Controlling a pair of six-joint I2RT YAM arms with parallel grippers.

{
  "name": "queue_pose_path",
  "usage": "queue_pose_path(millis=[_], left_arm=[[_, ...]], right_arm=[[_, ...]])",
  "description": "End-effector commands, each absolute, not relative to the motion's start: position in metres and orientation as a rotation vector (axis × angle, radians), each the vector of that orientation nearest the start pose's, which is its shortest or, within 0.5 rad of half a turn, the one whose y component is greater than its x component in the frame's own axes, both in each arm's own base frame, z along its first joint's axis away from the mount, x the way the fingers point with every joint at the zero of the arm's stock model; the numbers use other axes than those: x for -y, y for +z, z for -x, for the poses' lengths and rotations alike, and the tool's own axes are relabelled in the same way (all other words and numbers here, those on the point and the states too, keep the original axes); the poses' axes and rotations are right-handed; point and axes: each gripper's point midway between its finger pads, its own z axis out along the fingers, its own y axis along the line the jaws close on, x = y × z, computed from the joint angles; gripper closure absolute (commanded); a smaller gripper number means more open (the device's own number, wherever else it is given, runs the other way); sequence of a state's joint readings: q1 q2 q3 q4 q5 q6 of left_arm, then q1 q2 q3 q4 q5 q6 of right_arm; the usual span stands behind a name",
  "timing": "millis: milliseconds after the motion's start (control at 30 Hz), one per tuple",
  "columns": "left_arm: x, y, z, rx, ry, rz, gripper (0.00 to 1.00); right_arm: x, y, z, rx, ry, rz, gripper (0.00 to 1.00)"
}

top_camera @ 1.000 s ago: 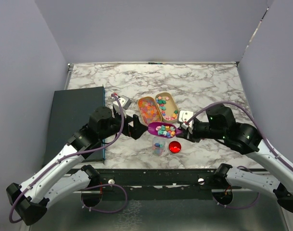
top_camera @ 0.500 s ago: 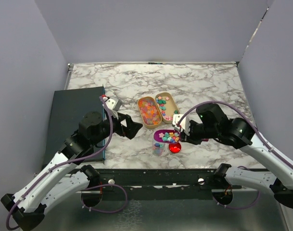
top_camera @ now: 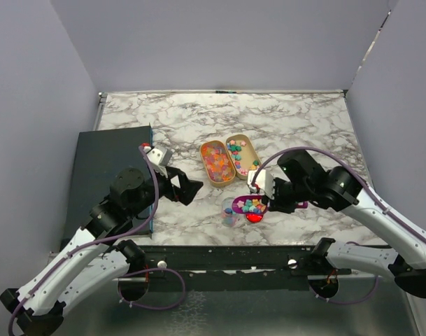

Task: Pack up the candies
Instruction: Place the fake candies in the packing bottle.

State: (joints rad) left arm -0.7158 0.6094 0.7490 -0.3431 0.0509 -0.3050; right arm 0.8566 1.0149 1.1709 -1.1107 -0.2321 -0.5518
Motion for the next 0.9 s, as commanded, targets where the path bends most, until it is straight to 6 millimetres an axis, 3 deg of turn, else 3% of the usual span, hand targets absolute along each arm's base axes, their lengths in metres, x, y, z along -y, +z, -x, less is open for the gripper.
queue_pose_path(millis=[0,867], left_arm=[[0.1907,0.2612,-0.1924,-1.810,-0.739,-0.415,0.01],[0.1854,0.2624,-0.1888,-1.798,-0.727,-0.421,0.01]], right_arm=[[-0.1831,0.2162,-0.1380,-1.894,0.373,1.722,0.99],[-0.1833,0.2205,-0.1450,-2.012,0.173,1.820,0.99]])
